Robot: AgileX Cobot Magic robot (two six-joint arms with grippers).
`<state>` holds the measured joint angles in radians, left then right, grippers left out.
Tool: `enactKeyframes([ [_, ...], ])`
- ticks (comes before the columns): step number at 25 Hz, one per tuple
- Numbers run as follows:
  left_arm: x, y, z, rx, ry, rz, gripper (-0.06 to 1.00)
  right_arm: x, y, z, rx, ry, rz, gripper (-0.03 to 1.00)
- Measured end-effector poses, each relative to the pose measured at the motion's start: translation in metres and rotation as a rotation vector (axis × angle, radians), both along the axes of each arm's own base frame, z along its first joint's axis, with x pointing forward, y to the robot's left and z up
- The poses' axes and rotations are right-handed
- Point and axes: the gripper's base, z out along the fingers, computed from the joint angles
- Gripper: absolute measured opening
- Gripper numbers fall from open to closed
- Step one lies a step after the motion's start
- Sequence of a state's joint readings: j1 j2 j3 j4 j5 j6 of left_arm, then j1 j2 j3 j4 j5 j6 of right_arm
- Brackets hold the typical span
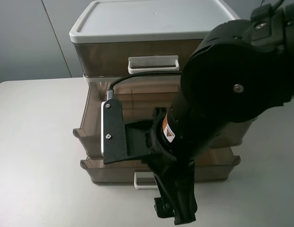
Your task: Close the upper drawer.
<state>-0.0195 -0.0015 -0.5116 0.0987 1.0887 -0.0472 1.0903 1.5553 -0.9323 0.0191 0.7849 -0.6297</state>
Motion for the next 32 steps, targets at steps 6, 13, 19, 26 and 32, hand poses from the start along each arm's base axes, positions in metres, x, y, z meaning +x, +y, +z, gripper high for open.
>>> enactKeyframes([
  [6, 0.0, 0.0, 0.0, 0.0, 0.0, 0.0, 0.74, 0.004, 0.002, 0.001, 0.019, -0.056, 0.06, 0.7],
  [13, 0.0, 0.0, 0.0, 0.0, 0.0, 0.0, 0.74, 0.01, 0.009, -0.008, 0.025, -0.093, 0.093, 0.7],
  [19, 0.0, 0.0, 0.0, 0.0, 0.0, 0.0, 0.74, 0.016, 0.01, -0.014, 0.005, -0.141, 0.131, 0.7],
  [26, 0.0, 0.0, 0.0, 0.006, 0.0, -0.003, 0.74, 0.025, 0.008, -0.013, 0.018, -0.18, 0.128, 0.7],
  [32, 0.0, 0.0, 0.0, 0.006, 0.0, -0.003, 0.74, 0.027, 0.01, -0.01, 0.027, -0.192, 0.129, 0.7],
])
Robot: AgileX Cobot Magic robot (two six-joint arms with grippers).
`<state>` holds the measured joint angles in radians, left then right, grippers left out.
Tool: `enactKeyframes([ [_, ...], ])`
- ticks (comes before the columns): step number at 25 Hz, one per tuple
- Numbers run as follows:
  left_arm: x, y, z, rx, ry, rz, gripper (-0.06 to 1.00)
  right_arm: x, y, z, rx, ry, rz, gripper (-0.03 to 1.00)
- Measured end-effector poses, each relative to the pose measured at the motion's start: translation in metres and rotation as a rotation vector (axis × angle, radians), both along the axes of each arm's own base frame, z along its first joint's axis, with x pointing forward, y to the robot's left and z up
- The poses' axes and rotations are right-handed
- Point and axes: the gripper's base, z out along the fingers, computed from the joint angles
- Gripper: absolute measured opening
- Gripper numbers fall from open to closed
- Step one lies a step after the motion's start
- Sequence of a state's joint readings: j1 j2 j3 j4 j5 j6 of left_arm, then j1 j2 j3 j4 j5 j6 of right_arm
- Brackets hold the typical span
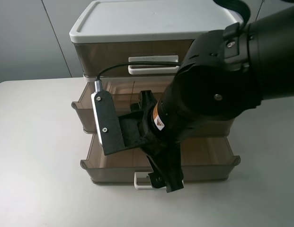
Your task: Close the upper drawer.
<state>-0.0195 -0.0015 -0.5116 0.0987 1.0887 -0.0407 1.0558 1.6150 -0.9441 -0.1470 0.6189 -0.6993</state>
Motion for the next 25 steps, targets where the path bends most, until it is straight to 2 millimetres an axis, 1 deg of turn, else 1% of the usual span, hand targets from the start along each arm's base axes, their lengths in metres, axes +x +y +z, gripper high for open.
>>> enactKeyframes([
  [3, 0.0, 0.0, 0.0, 0.0, 0.0, 0.0, 0.74, 0.002, 0.004, 0.005, 0.022, -0.012, 0.001, 0.7],
  [7, 0.0, 0.0, 0.0, 0.0, 0.0, 0.0, 0.74, 0.006, 0.003, 0.005, 0.033, -0.017, -0.01, 0.7],
  [21, 0.0, 0.0, 0.0, -0.002, 0.0, 0.001, 0.74, 0.03, -0.009, 0.008, 0.041, -0.091, -0.038, 0.7],
  [25, 0.0, 0.0, 0.0, -0.002, 0.0, 0.001, 0.74, 0.032, -0.009, 0.009, 0.048, -0.091, -0.056, 0.7],
])
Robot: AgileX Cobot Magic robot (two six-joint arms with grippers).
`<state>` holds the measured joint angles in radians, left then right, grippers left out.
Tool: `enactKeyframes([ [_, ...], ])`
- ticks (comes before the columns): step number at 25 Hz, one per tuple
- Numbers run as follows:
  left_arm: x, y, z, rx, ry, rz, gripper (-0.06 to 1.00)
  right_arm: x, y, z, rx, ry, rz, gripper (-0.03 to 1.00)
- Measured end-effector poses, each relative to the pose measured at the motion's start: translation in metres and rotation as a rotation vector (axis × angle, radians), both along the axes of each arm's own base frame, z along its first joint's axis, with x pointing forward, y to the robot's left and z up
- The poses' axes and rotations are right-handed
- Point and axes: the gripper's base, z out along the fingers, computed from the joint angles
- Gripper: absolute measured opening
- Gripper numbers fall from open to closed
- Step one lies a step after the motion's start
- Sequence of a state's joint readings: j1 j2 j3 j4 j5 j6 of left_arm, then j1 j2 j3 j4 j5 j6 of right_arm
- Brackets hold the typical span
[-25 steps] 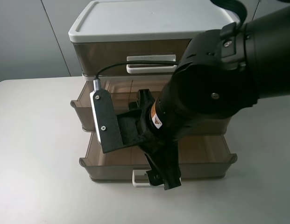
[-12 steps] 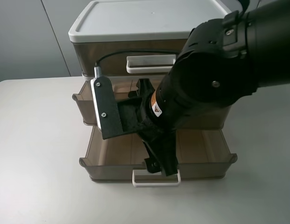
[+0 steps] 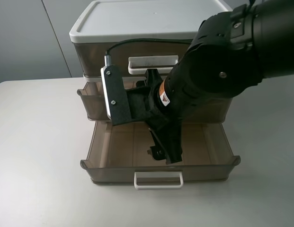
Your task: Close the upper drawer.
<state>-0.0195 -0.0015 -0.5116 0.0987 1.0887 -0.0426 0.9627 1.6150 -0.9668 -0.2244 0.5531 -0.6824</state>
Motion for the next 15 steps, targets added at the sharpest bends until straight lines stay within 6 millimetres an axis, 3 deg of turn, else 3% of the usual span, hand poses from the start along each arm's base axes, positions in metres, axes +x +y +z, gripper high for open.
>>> enactKeyframes([
  [4, 0.0, 0.0, 0.0, 0.0, 0.0, 0.0, 0.74, -0.001, -0.002, 0.006, 0.029, 0.012, -0.052, 0.7],
  [8, 0.0, 0.0, 0.0, 0.0, 0.0, 0.0, 0.74, -0.007, -0.009, 0.025, 0.095, 0.021, -0.123, 0.7],
  [11, 0.0, 0.0, 0.0, 0.0, 0.0, 0.0, 0.74, -0.016, -0.017, 0.037, 0.143, 0.074, -0.187, 0.7],
  [15, 0.0, 0.0, 0.0, 0.0, 0.0, 0.0, 0.74, -0.034, -0.024, 0.036, 0.138, 0.18, -0.227, 0.7],
])
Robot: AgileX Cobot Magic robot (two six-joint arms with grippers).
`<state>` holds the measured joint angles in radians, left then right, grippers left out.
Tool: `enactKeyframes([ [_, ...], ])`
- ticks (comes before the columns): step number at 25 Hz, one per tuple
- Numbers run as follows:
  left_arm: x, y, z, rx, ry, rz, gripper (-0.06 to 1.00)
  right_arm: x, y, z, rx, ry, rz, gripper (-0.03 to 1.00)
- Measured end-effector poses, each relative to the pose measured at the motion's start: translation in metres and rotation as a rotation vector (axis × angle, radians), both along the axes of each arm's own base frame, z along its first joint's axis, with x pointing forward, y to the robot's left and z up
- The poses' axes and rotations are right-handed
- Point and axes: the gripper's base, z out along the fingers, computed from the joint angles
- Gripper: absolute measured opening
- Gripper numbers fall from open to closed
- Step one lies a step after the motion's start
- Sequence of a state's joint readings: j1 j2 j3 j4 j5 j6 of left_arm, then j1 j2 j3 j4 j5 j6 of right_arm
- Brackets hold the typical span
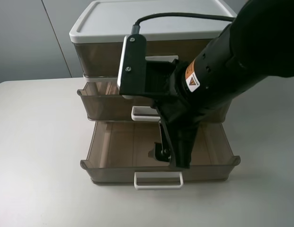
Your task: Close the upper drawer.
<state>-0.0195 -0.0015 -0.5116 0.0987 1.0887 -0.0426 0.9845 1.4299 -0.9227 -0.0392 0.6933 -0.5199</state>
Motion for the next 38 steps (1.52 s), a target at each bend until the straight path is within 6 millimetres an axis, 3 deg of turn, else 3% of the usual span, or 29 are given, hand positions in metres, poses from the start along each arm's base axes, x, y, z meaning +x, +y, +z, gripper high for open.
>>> enactKeyframes([
  [5, 0.0, 0.0, 0.0, 0.0, 0.0, 0.0, 0.74, -0.016, -0.004, -0.015, -0.019, 0.096, 0.004, 0.7],
  [12, 0.0, 0.0, 0.0, -0.002, 0.0, 0.001, 0.74, -0.016, -0.006, -0.019, -0.039, 0.079, 0.034, 0.7],
  [20, 0.0, 0.0, 0.0, -0.002, 0.0, 0.001, 0.74, 0.003, -0.01, -0.036, -0.103, 0.079, 0.011, 0.7],
  [38, 0.0, 0.0, 0.0, -0.002, 0.0, 0.001, 0.74, 0.031, -0.014, -0.041, -0.087, -0.068, 0.064, 0.7],
])
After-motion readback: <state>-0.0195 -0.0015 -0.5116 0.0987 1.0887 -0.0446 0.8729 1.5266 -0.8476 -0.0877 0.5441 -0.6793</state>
